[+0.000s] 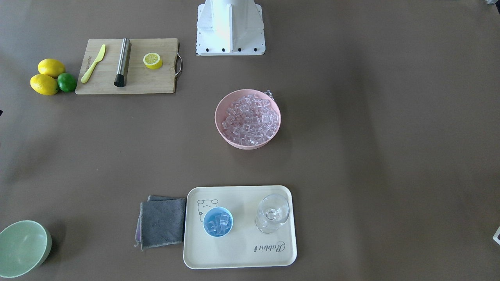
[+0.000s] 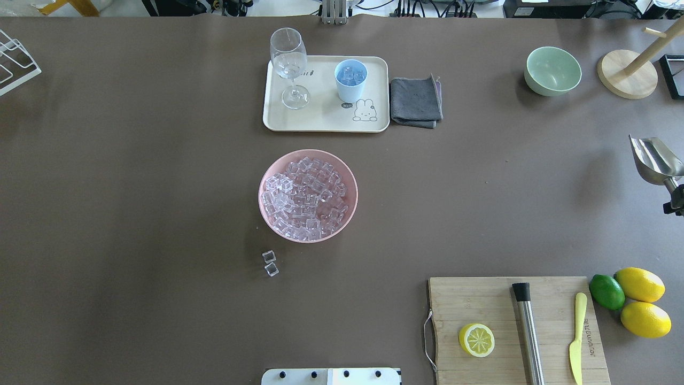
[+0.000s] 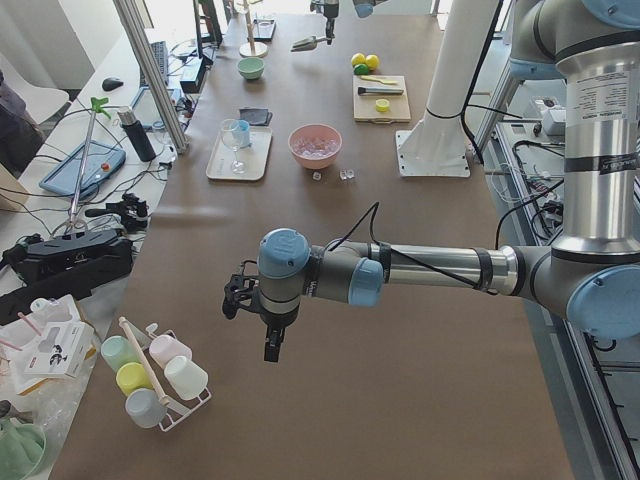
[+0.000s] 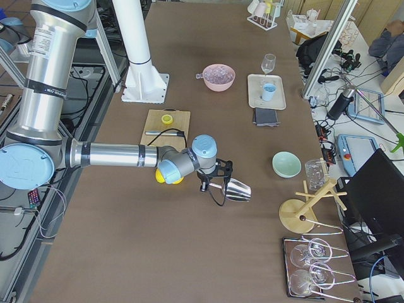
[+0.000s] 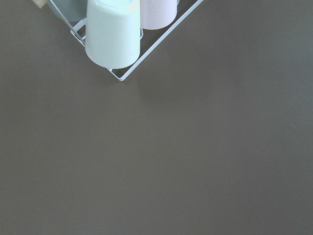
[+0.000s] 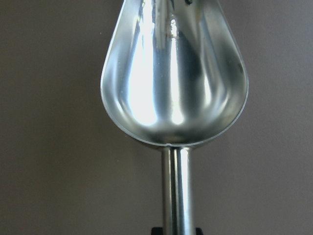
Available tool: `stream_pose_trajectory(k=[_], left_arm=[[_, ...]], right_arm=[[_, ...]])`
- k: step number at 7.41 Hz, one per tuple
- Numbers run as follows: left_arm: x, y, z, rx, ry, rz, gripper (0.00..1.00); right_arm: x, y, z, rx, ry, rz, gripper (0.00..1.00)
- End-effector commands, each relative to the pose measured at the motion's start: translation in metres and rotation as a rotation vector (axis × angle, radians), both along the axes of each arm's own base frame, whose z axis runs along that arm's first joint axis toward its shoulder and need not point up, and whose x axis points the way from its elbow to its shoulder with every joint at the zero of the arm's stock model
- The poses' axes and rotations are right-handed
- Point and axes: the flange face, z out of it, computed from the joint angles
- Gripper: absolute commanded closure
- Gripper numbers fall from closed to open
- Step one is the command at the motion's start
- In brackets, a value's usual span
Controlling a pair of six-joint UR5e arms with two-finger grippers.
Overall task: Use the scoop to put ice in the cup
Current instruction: 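Carry the empty scoop back beside the table edge with the right gripper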
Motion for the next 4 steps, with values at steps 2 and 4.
stream_pose_trajectory(k=[2, 4], left_arm=[[0.0015, -0.0024, -0.0025, 0.003, -0.001, 0.002, 0.01], [0.0036, -0.0028, -0.0033, 0.002, -0.001, 0.003, 0.01]], right_arm=[[-0.0130, 0.0000, 0.0098, -0.009, 0.010, -0.033, 1.00], [-0.0185, -0.0045, 0.0104, -0.008, 0.009, -0.040, 1.00]])
